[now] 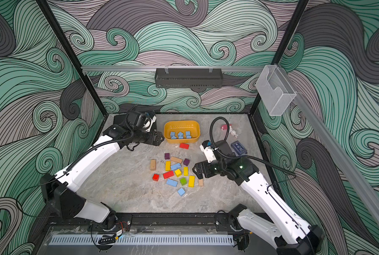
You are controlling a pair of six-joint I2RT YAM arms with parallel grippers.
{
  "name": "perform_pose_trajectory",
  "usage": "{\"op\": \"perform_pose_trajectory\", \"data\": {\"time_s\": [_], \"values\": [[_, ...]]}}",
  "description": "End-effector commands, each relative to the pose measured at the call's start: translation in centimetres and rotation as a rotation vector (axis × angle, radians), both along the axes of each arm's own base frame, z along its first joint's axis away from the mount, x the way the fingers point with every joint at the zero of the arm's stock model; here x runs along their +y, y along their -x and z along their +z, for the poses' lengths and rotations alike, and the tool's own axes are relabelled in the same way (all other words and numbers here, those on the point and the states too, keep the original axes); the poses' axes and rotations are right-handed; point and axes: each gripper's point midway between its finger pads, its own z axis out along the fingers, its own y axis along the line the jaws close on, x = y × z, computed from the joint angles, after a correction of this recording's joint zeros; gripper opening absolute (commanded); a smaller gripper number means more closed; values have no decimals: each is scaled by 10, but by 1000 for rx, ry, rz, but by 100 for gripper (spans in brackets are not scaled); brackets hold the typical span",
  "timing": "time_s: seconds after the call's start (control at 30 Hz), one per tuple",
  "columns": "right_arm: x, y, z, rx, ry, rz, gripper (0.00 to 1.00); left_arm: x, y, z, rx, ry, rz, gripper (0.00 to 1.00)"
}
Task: Pick out the blue building blocks
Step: Place the building block in the storage box, then pick up the building block from the center of the board.
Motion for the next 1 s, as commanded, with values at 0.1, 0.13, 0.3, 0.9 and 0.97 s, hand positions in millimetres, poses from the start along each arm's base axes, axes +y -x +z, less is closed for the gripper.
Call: {"op": "perform_pose_trajectory", "data": {"time_s": [0.1, 0.13, 0.3, 0.9, 0.97], "values": [[-4, 27, -22, 57, 51, 21, 95, 27, 27, -4, -5, -28, 57, 97], [-3, 31, -25, 62, 54, 26, 94, 30, 31, -6, -2, -34, 61, 96], [6, 43, -37, 73, 72, 63, 92, 41, 49, -21, 45, -62, 68, 97], [67, 48, -79, -16, 190, 178, 91, 76, 72, -63, 94, -165, 176, 97], [71, 48, -85, -15, 201, 183, 89, 79, 72, -67, 101, -174, 185, 97]]}}
